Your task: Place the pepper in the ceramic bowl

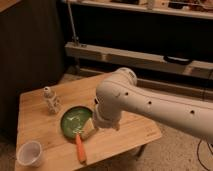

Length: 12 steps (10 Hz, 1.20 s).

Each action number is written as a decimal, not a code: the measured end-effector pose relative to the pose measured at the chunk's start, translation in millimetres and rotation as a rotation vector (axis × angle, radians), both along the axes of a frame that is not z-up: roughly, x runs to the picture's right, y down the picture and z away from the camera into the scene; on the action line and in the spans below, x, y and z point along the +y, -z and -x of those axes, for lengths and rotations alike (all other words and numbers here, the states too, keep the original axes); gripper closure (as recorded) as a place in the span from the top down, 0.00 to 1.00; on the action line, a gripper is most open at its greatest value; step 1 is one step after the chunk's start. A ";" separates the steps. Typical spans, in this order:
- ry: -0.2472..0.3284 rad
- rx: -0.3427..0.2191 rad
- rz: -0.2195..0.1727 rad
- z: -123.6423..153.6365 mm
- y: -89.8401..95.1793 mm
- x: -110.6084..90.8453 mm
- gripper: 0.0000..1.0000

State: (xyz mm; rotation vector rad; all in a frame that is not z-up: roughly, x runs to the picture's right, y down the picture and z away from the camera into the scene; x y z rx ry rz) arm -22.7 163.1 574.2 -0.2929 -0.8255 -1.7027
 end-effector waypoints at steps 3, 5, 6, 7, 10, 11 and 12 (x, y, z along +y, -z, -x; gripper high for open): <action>0.000 0.000 0.000 0.0 0.0 0.0 0.80; 0.000 0.000 0.002 -0.1 -0.3 0.5 0.80; 0.000 -0.001 0.006 -0.7 -2.7 3.2 0.80; 0.006 -0.007 0.004 1.3 -5.8 5.8 0.80; 0.031 -0.039 -0.022 13.8 -10.7 5.0 0.80; 0.039 -0.051 -0.035 18.1 -11.3 8.2 0.80; 0.049 -0.058 -0.043 23.1 -10.8 14.3 0.80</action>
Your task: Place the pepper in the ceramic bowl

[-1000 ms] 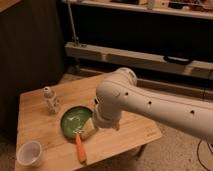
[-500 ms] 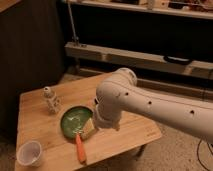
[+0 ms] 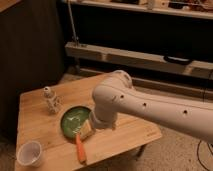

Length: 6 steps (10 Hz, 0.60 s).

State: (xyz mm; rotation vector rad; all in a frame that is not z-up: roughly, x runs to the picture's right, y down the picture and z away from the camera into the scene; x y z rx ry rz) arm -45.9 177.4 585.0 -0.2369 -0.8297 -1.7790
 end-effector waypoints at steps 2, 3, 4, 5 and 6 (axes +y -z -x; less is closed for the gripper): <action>0.030 -0.012 -0.002 20.9 -0.5 33.6 0.80; 0.049 -0.013 -0.005 29.5 -4.8 48.8 0.80; 0.063 -0.012 -0.003 36.1 -8.1 59.4 0.80; 0.086 -0.010 -0.001 45.9 -14.9 69.9 0.80; 0.096 -0.006 0.000 50.9 -21.4 73.4 0.80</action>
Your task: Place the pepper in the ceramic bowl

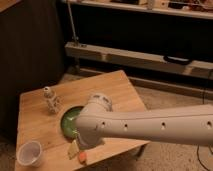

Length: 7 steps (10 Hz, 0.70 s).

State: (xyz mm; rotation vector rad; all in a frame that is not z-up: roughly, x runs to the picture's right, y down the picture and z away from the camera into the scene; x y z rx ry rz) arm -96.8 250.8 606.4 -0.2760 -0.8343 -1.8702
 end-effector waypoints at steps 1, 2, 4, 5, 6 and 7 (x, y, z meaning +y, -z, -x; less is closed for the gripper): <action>0.010 0.007 0.006 4.4 -6.0 3.3 0.80; 0.026 0.014 0.008 12.9 -18.4 5.8 0.80; 0.040 0.035 0.019 15.7 -32.2 8.5 0.80; 0.048 0.038 0.028 19.4 -35.9 12.8 0.80; 0.061 0.045 0.035 22.0 -42.1 19.9 0.80; 0.070 0.051 0.044 24.4 -47.2 26.3 0.80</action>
